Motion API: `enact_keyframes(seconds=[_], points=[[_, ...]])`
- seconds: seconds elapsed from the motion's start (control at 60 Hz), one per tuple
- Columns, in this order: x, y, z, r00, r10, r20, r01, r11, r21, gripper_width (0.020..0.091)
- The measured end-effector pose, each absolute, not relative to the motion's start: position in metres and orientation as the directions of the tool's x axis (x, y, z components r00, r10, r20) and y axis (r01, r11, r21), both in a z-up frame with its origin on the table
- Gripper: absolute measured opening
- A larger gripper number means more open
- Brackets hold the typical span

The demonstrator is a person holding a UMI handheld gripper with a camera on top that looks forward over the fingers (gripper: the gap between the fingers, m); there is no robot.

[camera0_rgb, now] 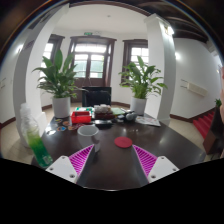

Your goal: Pour water

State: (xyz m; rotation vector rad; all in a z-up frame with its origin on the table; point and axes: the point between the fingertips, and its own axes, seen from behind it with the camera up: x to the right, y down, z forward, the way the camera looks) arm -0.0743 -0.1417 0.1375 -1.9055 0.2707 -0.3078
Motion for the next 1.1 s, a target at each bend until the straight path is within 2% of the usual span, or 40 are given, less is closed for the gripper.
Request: enact_keyframes(seconds=[0.05,0.183,0.35,0.467,0.633,0.867,0.95,1.0,1.017,1.1], points=[[-0.138,-0.154,0.119,0.951,-0.307,0.042,-0.061,-0.317,-0.947,0.0744],[-0.238,-0.156,0.113,0.976,-0.195,-0.101,-0.149,-0.246,-0.958,0.0745],[-0.326,-0.146,0.093,0.995,-0.035,-0.096,-0.102,-0.310,-0.945,0.0748],[-0.353,-0.127,0.087,1.000,0.004,-0.025,-0.022,-0.318,-0.948,0.0751],[-0.349,-0.091,0.096,0.998,-0.059,0.038,0.020,-0.281,-0.960,0.0749],[-0.355,-0.050,0.098,0.999,-0.051,0.001,-0.012,-0.243,-0.970,0.0744],[-0.354,-0.040,0.096,0.998,-0.057,0.015,0.000,-0.240,-0.971,0.0688],[-0.351,-0.037,0.094,0.997,-0.072,0.029,0.010,-0.244,-0.970,0.0589],[-0.352,-0.036,0.093,0.997,-0.070,0.034,0.016,-0.246,-0.969,0.0536],[-0.353,-0.034,0.091,0.997,-0.056,0.054,0.039,-0.239,-0.970,0.0484]])
